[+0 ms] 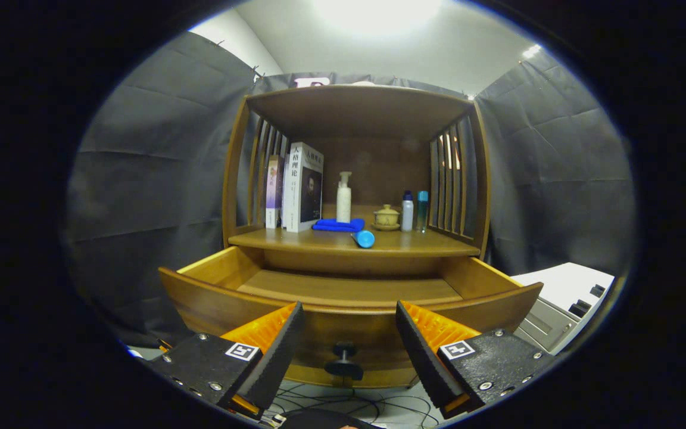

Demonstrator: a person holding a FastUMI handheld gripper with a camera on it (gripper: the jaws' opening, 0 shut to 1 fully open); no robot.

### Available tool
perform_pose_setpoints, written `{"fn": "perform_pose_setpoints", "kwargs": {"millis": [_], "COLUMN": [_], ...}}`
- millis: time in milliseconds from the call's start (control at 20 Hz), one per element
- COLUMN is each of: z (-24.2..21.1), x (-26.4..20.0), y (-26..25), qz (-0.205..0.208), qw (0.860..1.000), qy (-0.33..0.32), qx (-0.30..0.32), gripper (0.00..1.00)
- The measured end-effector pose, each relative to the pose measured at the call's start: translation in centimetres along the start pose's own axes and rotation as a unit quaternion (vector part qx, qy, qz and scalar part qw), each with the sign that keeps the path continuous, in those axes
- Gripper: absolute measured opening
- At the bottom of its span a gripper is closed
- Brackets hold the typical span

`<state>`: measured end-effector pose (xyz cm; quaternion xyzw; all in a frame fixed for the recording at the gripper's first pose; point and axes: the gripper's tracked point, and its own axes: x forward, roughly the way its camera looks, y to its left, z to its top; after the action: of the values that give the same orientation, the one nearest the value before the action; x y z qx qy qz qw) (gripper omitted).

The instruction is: Pull open the drawer, take out the items inside it, and place them on the countertop above the cabinet.

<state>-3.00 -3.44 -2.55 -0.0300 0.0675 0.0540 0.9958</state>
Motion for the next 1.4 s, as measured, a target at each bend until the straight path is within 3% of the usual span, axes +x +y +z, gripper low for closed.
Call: {"fn": "perform_pose_setpoints", "kwargs": {"millis": [200,450,1150,1400], "z": [-2.3,-4.6,-4.3,-3.1], "x": [0.3,1.3,2.4,4.9], "y": [0.2,0.7,0.7,0.7], "qz": [0.003,0.013,-0.009,-0.009], "qw": [1.0,0.998,1.0,0.999], "qy": [0.018,0.023,0.027,0.032], "qx": [0.0,-0.059,-0.01,0.014], "gripper": [0.95,0.95,0.95,0.95]}}
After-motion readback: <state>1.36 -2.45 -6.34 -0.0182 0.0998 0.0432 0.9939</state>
